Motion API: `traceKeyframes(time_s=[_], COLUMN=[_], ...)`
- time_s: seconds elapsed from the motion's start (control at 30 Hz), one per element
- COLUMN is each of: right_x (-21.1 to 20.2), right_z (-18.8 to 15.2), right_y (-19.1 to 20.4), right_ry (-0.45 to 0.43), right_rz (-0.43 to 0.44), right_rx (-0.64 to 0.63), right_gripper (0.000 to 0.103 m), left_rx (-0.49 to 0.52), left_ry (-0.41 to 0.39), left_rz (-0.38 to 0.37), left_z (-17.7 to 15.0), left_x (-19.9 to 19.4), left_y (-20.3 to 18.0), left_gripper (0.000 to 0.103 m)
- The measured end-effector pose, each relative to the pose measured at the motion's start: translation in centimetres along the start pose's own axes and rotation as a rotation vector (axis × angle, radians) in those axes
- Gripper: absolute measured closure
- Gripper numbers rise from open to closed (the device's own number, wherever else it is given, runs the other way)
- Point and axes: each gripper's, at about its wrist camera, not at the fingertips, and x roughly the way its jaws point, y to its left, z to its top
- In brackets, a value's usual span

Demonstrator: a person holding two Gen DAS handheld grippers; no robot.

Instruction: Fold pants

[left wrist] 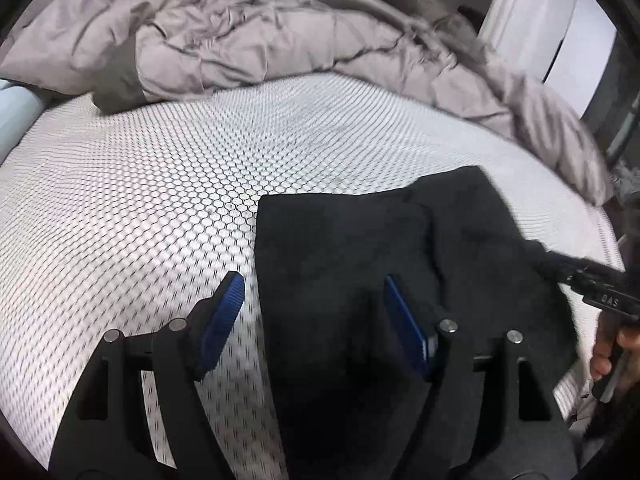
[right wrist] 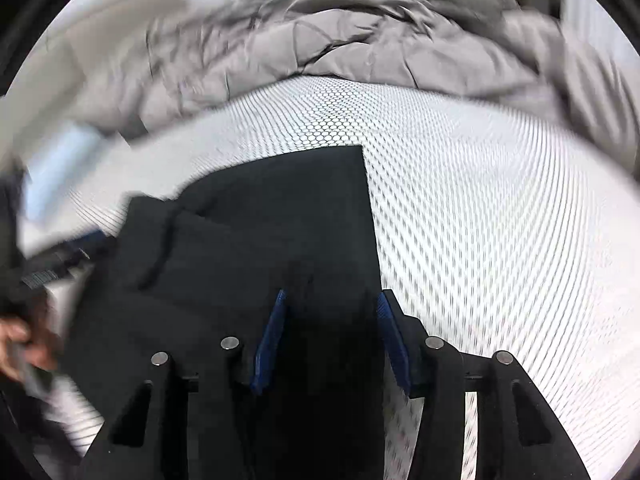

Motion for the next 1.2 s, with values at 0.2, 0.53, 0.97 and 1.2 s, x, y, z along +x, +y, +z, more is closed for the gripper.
traceKeyframes(time_s=[0.2,0.53,0.97,1.2], right_x=[-0.5,2.4,0.5,0.3], right_z=[-2.8,-3.8,-5.0,-6.3], right_y=[-2.1,-2.2,-2.4,-3.7], right_ry=[0.042,0.078,0.09,0.092], right_rz=[0.182,0.294,0.317,0.368], right_rx=[0.064,0.173,0.211,0.201], right_gripper=[0.031,0.055,0.051,0.056], left_rx=[-0.031,-0.074,-0.074,-0.078], left_ry=[0.043,0.095,0.149,0.148], left_rz=[-0.032,-0.079,-0.089,-0.179], left_z=[-2.5,-4.1,-3.9,-6.3], left_x=[-1.4,0.9,-0.2,-0.9], left_y=[-0.9,-0.9,-0.3,0.5], left_gripper=[0.025,0.044,0.04,0.041])
